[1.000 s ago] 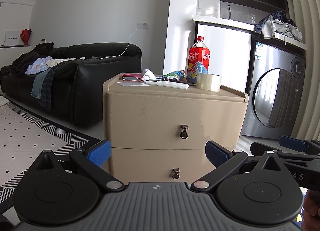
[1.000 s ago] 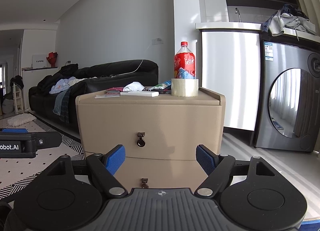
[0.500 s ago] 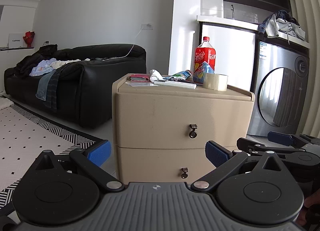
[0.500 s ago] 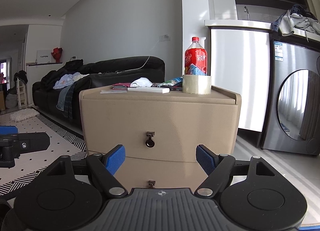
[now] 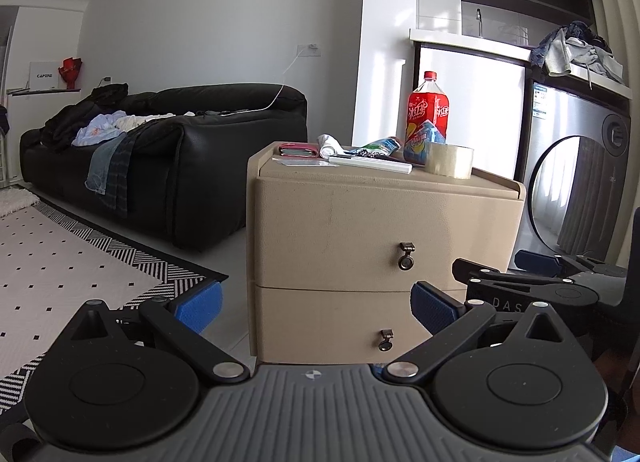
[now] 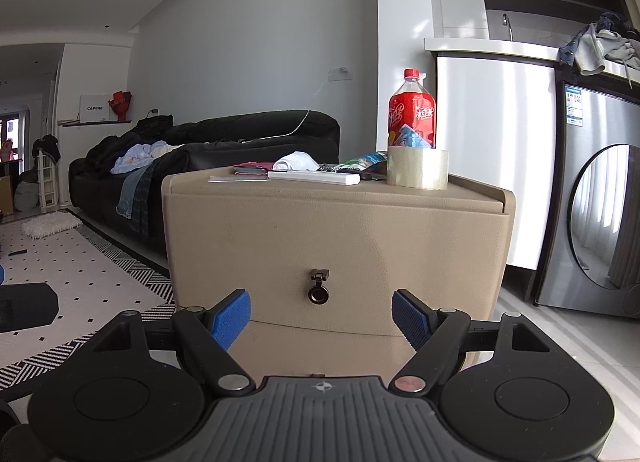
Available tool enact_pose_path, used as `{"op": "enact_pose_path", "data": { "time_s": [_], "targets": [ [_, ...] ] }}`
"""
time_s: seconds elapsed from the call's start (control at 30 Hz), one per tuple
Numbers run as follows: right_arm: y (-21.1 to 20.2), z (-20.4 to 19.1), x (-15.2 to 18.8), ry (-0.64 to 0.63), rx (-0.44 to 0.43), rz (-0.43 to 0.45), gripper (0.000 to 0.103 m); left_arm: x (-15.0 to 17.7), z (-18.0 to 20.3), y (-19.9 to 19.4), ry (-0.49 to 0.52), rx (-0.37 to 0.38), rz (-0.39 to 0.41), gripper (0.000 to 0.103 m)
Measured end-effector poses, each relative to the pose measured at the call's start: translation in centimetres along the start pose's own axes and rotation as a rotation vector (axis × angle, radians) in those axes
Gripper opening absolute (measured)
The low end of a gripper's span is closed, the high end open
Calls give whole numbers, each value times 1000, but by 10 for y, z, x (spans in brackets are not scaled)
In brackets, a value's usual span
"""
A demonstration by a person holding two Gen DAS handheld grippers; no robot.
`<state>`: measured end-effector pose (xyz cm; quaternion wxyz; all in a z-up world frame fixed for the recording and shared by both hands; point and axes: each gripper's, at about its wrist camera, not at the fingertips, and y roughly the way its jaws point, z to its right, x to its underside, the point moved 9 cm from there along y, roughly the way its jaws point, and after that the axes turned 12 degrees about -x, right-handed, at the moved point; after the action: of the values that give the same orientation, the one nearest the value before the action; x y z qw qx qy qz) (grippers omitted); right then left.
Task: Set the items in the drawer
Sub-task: 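Move the right gripper toward the upper drawer handle of the beige nightstand, then close the right gripper on the upper drawer handle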
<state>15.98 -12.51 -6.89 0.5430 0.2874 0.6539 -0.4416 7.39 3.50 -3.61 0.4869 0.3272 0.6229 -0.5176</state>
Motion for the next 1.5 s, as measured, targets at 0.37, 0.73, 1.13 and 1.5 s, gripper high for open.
{"op": "enact_pose_path", "data": {
  "time_s": [0.37,0.73,1.13,1.5],
  "targets": [
    [40,12,-7,2,37,10,81,4,-11,11,-21,-24,-21,103],
    [63,19,-9,24,45,12,81,3,-21,19,-65,-40,-11,103],
    [93,24,-8,19,67,18,81,10,-26,26,-72,-60,-32,103],
    [127,33,2,51,99,-4,62,14,-26,34,-64,-60,-49,103]
  ]
}}
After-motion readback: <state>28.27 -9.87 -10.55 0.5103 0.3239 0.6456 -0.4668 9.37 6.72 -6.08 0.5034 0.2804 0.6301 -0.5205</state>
